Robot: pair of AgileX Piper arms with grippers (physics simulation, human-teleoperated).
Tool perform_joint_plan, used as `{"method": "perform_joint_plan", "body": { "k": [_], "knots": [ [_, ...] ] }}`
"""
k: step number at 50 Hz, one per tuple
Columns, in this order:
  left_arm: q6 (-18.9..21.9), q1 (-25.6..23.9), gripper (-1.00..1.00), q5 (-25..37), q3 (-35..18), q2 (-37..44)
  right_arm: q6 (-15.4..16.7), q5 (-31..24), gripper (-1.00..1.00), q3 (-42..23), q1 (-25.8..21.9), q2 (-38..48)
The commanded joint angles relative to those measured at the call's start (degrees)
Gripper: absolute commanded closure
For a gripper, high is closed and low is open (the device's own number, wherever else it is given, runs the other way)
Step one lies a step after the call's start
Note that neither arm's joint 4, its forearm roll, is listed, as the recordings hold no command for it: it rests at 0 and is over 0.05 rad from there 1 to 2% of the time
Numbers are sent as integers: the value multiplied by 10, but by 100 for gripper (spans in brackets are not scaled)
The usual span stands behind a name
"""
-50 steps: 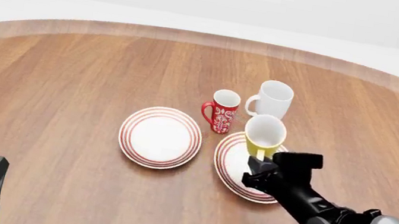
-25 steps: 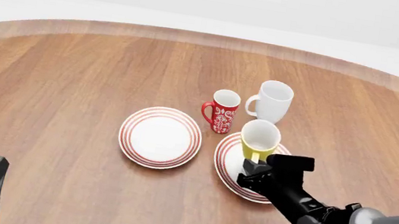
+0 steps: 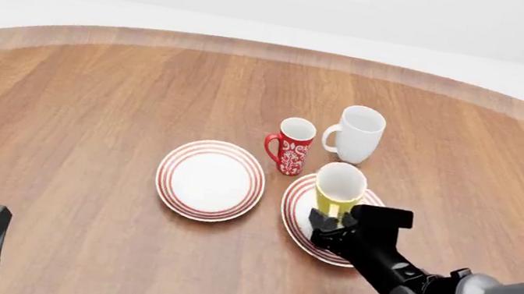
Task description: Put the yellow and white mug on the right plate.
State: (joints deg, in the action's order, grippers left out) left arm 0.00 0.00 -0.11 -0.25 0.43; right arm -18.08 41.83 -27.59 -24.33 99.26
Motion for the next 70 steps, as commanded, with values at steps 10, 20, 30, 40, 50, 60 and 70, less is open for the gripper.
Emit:
{"method": "perform_joint_plan", "body": {
  "k": [10, 20, 30, 40, 50, 60, 70],
  "knots": [
    [0, 0, -100, 0, 0, 0, 1, -7, -100, -4, 13, -1],
    [0, 0, -100, 0, 0, 0, 2, -17, -100, 2, 13, -16],
    [0, 0, -100, 0, 0, 0, 7, -32, -100, 23, 15, -51],
    [0, 0, -100, 0, 0, 0, 13, -61, -100, 52, 16, -123],
    [0, 0, -100, 0, 0, 0, 22, -105, -100, 73, 17, -202],
    [0, 0, -100, 0, 0, 0, 33, -181, -100, 85, 17, -308],
    [0, 0, -100, 0, 0, 0, 54, -303, -100, 59, 22, -430]
  ]
}}
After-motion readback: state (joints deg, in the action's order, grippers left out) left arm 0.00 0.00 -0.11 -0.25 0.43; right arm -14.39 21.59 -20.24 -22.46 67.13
